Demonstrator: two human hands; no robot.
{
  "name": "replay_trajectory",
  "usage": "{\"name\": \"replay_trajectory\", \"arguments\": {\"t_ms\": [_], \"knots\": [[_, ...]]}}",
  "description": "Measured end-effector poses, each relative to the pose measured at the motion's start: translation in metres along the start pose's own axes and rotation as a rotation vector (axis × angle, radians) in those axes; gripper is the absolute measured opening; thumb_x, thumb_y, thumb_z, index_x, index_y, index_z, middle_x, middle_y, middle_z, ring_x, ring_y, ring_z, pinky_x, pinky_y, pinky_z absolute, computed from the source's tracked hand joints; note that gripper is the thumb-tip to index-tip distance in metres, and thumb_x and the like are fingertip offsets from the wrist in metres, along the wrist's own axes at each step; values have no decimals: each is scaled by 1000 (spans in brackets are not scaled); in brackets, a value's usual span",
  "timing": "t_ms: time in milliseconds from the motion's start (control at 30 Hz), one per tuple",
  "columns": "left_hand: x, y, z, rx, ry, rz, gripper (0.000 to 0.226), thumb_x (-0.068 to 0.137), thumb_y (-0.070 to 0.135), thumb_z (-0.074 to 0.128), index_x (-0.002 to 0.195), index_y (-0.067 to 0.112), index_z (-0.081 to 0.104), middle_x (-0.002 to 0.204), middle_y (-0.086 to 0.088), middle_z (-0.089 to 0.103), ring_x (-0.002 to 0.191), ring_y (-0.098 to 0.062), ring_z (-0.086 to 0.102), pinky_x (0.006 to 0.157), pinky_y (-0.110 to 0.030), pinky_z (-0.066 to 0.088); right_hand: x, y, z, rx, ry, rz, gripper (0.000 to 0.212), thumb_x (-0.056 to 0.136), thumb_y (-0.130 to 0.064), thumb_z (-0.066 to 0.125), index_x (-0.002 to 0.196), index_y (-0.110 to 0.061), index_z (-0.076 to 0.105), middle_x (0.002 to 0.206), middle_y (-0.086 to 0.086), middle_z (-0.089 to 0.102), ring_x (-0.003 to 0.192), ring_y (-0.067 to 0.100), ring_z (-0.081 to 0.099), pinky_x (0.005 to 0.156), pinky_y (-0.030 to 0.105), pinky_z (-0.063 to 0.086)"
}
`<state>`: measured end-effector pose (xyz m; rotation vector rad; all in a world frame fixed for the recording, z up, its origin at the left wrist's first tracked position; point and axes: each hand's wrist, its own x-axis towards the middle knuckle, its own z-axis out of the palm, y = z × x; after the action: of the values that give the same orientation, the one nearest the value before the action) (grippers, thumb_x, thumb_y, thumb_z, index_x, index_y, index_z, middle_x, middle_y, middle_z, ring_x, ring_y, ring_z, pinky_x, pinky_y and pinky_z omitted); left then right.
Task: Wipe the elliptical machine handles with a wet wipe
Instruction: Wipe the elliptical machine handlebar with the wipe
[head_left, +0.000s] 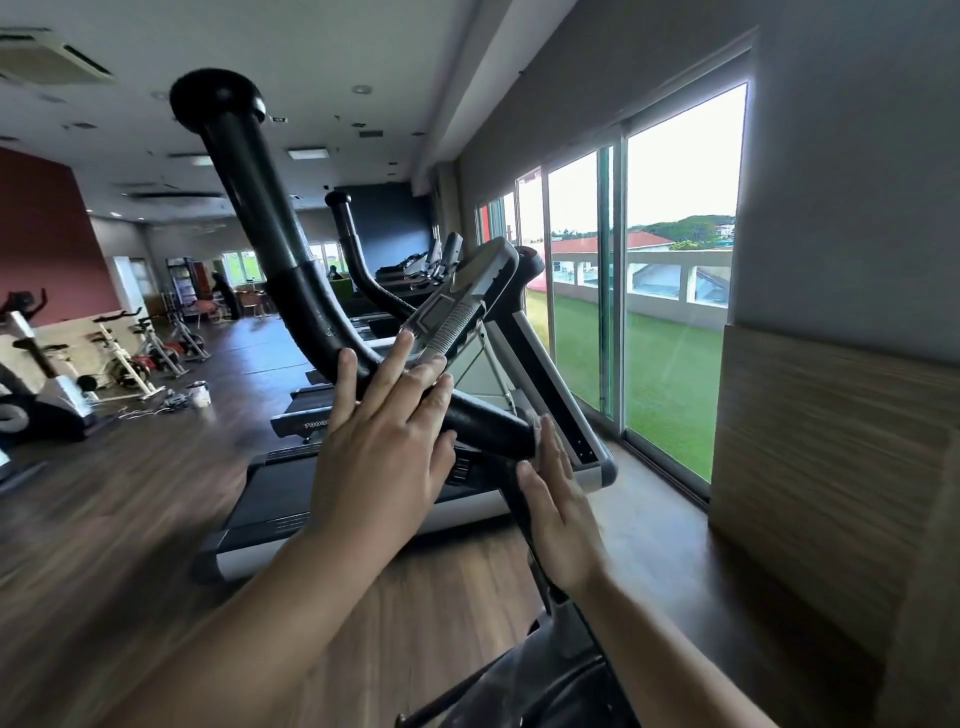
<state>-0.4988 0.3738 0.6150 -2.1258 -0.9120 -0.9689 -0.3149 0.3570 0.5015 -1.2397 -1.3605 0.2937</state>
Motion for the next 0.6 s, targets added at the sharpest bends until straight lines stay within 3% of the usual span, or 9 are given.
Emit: {"name": "replay_trajectory", "arguments": {"t_ms": [100,167,267,333,400,467,533,600], "knots": [[-1,-2,1,-8,9,15,50,92,28,70,137,11,64,147,-2,59,153,-25,33,127,-50,-2,-2,-8,4,-77,46,-171,68,106,-16,47,165,-31,17,173,-16,13,159,-4,6,128,18,15],[-3,-1,2,-13,10,9,49,92,29,69,137,11,64,147,-2,59,154,-25,33,127,-49,-1,0,-4,2,-178,52,-276,73,102,-3,48,165,-27,20,173,-12,17,160,3,11,128,18,19],[-5,-2,7,-43,27,-5,46,94,29,64,137,11,64,147,-1,58,153,-25,33,128,-51,6,11,-6,-3,-184,166,-265,57,104,-6,52,159,-20,41,164,-10,38,155,6,33,125,21,31],[-16,0,9,-205,80,32,42,95,28,61,133,10,67,144,-1,61,150,-27,39,127,-53,17,15,-19,-4,-133,223,-316,45,103,-5,59,148,-13,58,153,-4,55,145,6,49,119,18,38],[-38,11,10,-442,145,36,38,95,26,61,128,9,71,137,-1,65,142,-27,49,122,-46,32,20,-31,-11,-65,271,-338,36,101,-4,64,136,-11,69,138,-1,69,130,7,64,111,26,51],[-65,30,19,-693,128,-163,34,96,30,62,125,15,73,131,8,67,134,-14,54,115,-27,38,18,-44,-19,-19,288,-338,31,98,-3,68,127,-13,75,126,-4,76,118,2,69,102,25,56],[-74,44,24,-1023,-4,-601,40,93,49,68,122,22,74,125,15,71,127,-3,60,106,-15,42,9,-59,-21,-21,272,-375,29,95,-1,72,119,-14,79,119,-7,77,113,-1,70,95,17,55],[-69,47,30,-1524,-57,-995,62,75,62,78,120,20,74,120,8,76,124,-9,65,103,-24,50,-4,-75,-14,-42,228,-440,27,92,-1,76,114,-15,80,117,-10,76,112,1,71,93,18,55]]}}
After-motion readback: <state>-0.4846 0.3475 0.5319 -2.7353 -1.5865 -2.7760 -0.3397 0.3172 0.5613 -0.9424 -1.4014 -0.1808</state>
